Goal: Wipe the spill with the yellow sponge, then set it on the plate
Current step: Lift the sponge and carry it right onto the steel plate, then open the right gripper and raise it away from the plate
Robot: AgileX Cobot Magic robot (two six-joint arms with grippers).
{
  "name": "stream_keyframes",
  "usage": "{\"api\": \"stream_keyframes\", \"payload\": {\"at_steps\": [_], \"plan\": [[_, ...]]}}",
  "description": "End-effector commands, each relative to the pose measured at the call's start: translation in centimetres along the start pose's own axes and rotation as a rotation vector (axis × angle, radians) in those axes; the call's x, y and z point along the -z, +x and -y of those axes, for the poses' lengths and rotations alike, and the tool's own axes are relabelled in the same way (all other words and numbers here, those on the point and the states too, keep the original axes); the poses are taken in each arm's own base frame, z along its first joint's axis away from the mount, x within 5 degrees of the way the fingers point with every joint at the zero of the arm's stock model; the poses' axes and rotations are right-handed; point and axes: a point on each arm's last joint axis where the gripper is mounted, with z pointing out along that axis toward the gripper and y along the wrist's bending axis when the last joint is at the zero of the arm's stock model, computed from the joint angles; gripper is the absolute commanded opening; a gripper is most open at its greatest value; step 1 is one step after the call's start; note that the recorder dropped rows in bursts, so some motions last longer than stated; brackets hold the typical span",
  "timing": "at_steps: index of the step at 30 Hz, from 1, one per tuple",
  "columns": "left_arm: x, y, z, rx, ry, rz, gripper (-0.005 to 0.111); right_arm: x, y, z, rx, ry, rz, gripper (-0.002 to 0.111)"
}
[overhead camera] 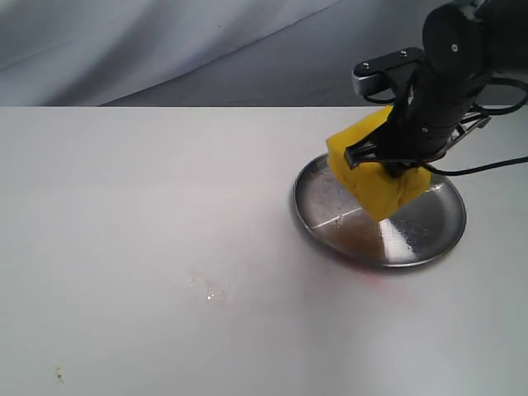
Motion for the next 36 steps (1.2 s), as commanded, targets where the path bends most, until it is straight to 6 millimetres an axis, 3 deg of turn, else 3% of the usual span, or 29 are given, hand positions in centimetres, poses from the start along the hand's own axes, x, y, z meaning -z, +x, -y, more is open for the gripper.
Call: {"api": "stream_keyframes", "payload": {"at_steps": [1, 4, 9, 14, 17, 22, 26, 31, 36], "plan": [[0.0, -0.2, 0.0, 0.016, -0.004, 0.015, 0.0, -2.4, -0.3, 2.1, -0.076, 0.01, 0.02, 0.0], [0.0, -0.2, 0.0, 0.016, -0.004, 0.015, 0.0, -3.7, -0.7, 2.8, -0.127, -0.014, 0.051, 0.006], [0.0, -0.2, 0.0, 0.016, -0.004, 0.015, 0.0, -5.4, -0.9, 3.0, -0.173, -0.042, 0.071, 0.034], [0.0, -0.2, 0.0, 0.016, -0.004, 0.015, 0.0, -5.3, -1.0, 3.0, -0.173, -0.043, 0.083, 0.062], [0.0, -0.2, 0.0, 0.016, -0.004, 0.015, 0.0, -4.9, -0.8, 3.1, -0.173, -0.041, 0.066, 0.066], [0.0, -0.2, 0.0, 0.016, -0.004, 0.015, 0.0, -2.3, -0.6, 3.4, -0.178, -0.035, 0.064, 0.064], [0.0, -0.2, 0.0, 0.016, -0.004, 0.015, 0.0, 1.1, 0.1, 3.5, -0.215, -0.061, 0.157, 0.043], [0.0, -0.2, 0.0, 0.016, -0.004, 0.015, 0.0, 4.5, 3.1, 3.5, -0.249, -0.078, 0.353, 0.001], [0.0, -0.2, 0.0, 0.016, -0.004, 0.015, 0.0, 6.0, 7.3, 3.2, -0.26, -0.095, 0.454, 0.0]]}}
